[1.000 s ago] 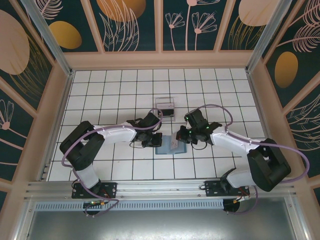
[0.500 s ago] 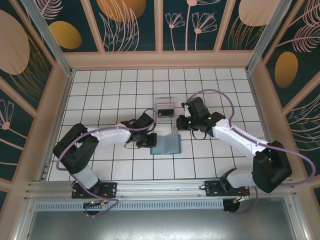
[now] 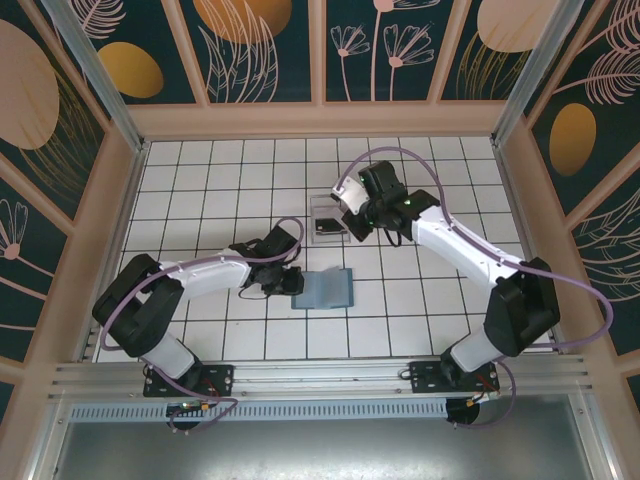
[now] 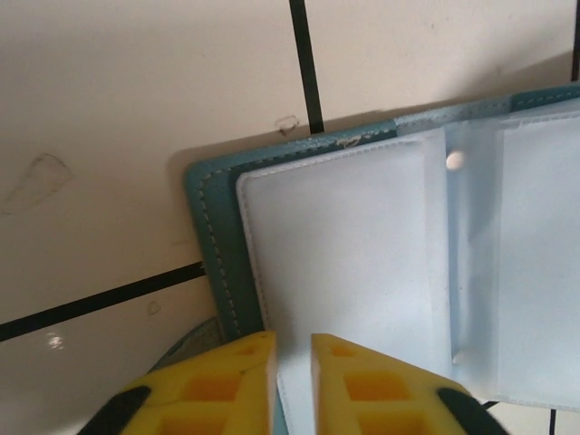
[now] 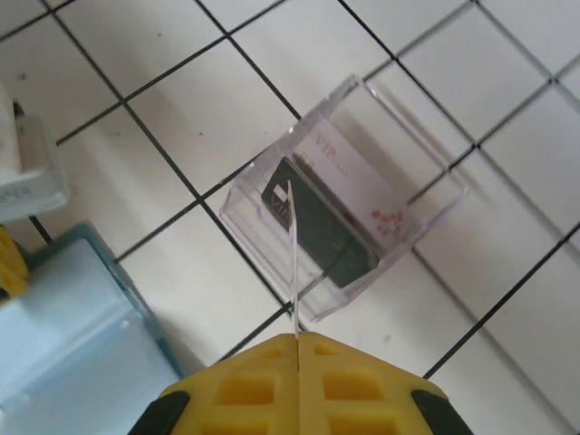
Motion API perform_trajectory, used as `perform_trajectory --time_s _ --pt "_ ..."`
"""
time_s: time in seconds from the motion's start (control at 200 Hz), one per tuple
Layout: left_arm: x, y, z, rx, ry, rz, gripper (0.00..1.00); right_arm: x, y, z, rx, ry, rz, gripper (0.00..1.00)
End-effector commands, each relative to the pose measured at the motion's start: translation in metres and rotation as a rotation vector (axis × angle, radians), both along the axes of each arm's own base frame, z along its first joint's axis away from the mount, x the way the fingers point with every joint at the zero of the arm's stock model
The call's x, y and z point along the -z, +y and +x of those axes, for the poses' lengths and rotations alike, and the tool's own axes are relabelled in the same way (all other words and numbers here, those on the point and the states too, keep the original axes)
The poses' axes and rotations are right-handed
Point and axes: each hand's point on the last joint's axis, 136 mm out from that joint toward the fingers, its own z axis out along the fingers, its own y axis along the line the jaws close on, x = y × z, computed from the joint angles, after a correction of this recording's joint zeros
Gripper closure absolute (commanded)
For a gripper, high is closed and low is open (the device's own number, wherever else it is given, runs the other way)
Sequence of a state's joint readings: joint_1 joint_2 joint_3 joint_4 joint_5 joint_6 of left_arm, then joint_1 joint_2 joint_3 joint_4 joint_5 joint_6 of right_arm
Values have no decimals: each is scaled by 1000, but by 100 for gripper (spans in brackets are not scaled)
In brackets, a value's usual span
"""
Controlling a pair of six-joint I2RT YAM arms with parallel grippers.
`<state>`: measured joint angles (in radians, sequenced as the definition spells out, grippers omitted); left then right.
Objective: Take the credit cards out of the card holder
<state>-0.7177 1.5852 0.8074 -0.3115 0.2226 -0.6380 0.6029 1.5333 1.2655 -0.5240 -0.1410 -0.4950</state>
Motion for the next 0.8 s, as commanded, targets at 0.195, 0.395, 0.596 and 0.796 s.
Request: perform_trajectory --time_s 0.195,0.395,0.596,0.796 --pt "-22 9 8 -38 -64 8 69 8 7 12 -397 -41 -253 100" --pt "-27 16 4 -66 -75 9 68 15 10 31 -464 13 -306 100" --pt "-30 22 3 -91 -79 16 67 28 16 48 -511 75 -349 100" --pt "-31 22 3 -106 -71 14 66 43 26 57 -557 125 -355 100"
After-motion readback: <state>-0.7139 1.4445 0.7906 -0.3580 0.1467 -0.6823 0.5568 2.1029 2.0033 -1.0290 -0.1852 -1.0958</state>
